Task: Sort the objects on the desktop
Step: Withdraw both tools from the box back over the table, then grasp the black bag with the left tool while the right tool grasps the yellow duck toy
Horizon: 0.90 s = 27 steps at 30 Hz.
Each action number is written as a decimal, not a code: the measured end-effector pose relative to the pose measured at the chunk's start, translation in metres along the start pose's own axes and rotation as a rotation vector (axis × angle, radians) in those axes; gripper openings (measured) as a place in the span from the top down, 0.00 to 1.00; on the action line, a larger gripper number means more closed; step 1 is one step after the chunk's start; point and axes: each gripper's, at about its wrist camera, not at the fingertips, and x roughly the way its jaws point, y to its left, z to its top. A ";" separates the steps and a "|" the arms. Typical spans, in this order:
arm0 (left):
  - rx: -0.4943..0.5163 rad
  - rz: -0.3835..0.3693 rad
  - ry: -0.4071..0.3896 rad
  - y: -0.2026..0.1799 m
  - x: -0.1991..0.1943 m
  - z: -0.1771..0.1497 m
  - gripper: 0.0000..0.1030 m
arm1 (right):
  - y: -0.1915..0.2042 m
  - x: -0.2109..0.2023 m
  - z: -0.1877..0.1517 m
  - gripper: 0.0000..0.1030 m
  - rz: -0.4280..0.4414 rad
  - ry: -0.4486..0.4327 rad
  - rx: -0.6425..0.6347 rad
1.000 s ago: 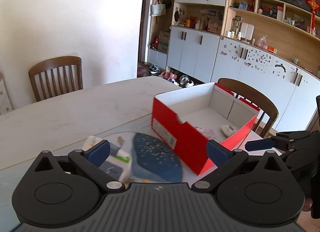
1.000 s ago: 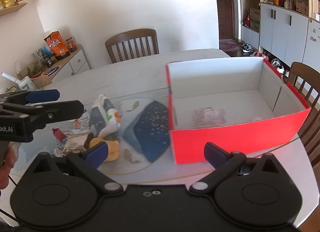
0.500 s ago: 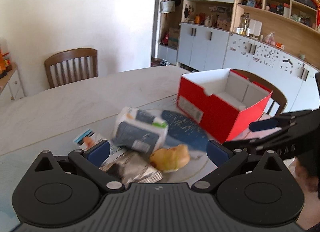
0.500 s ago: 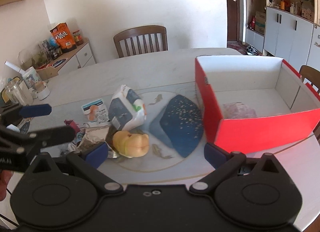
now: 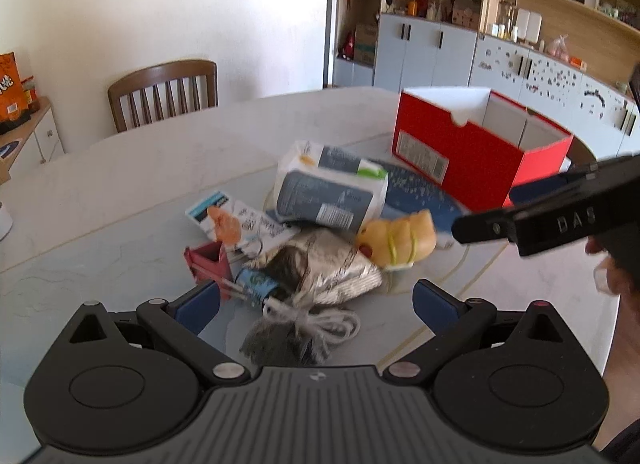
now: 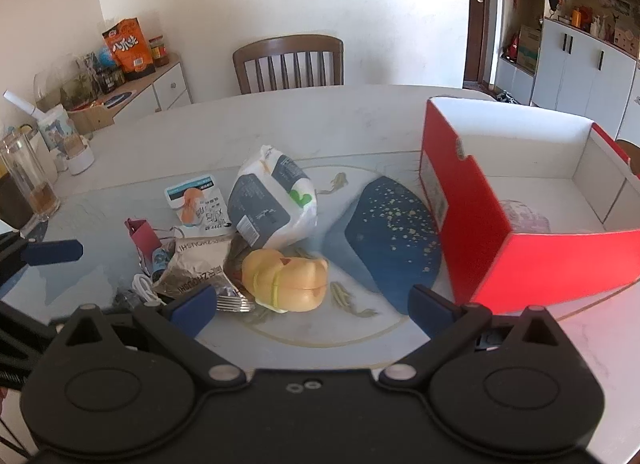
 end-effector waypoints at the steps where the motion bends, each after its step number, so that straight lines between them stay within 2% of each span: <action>1: 0.000 0.000 0.006 0.001 0.002 -0.002 0.00 | 0.001 0.003 0.000 0.02 -0.003 0.003 -0.003; 17: -0.026 0.011 0.083 0.017 0.028 -0.022 0.01 | 0.010 0.052 0.006 0.05 -0.045 0.048 0.011; 22: -0.038 0.003 0.096 0.019 0.030 -0.024 0.02 | 0.010 0.063 0.008 0.06 -0.029 0.063 0.045; 27: -0.052 -0.006 0.112 0.022 0.032 -0.027 0.09 | 0.012 0.071 0.009 0.06 -0.018 0.080 0.053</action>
